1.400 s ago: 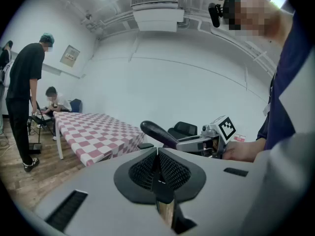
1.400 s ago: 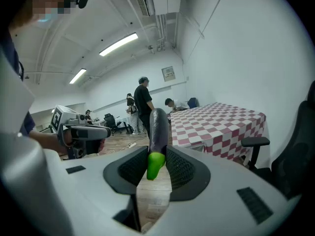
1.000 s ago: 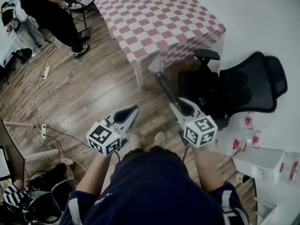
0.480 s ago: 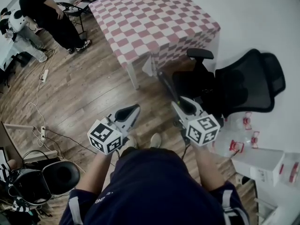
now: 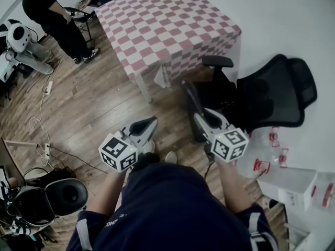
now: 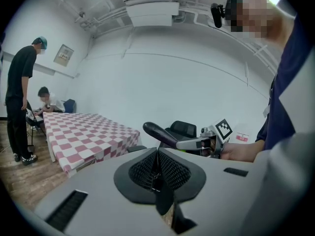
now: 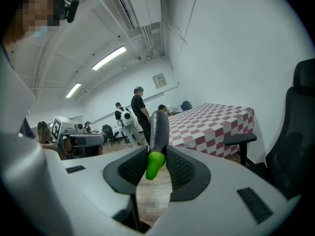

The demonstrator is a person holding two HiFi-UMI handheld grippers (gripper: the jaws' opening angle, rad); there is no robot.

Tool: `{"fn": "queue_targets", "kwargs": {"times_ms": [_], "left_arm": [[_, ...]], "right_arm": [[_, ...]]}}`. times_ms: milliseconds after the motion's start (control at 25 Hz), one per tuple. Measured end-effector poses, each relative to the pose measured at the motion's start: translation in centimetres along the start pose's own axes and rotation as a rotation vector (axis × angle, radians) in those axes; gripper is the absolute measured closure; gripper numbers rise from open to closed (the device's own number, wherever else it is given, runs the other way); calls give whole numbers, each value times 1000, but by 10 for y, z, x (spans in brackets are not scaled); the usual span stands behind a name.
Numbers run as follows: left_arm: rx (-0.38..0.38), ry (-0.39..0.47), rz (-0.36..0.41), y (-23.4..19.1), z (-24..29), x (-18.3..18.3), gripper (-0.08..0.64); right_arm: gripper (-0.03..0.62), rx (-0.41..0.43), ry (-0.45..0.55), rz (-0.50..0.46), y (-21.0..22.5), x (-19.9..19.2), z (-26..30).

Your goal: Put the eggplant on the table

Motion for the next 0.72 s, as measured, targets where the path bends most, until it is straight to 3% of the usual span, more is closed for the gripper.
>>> {"fn": "queue_targets", "kwargs": {"times_ms": [440,720], "left_arm": [[-6,11,-28,-40,38,7,529],[-23,-17,-51,-111,79,18,528]], "right_arm": [[465,13,-27,2,31,19,35],[465,-9,-52,40,64,38,103]]}}
Point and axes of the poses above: the fingertips, and each gripper's own axes: z forward along the fingers, y to its right, x out of its top, the point moved 10 cm from there along -z, backward along the fingers, and after that the axes turned 9 degrees about x, right-handed, at the moved point
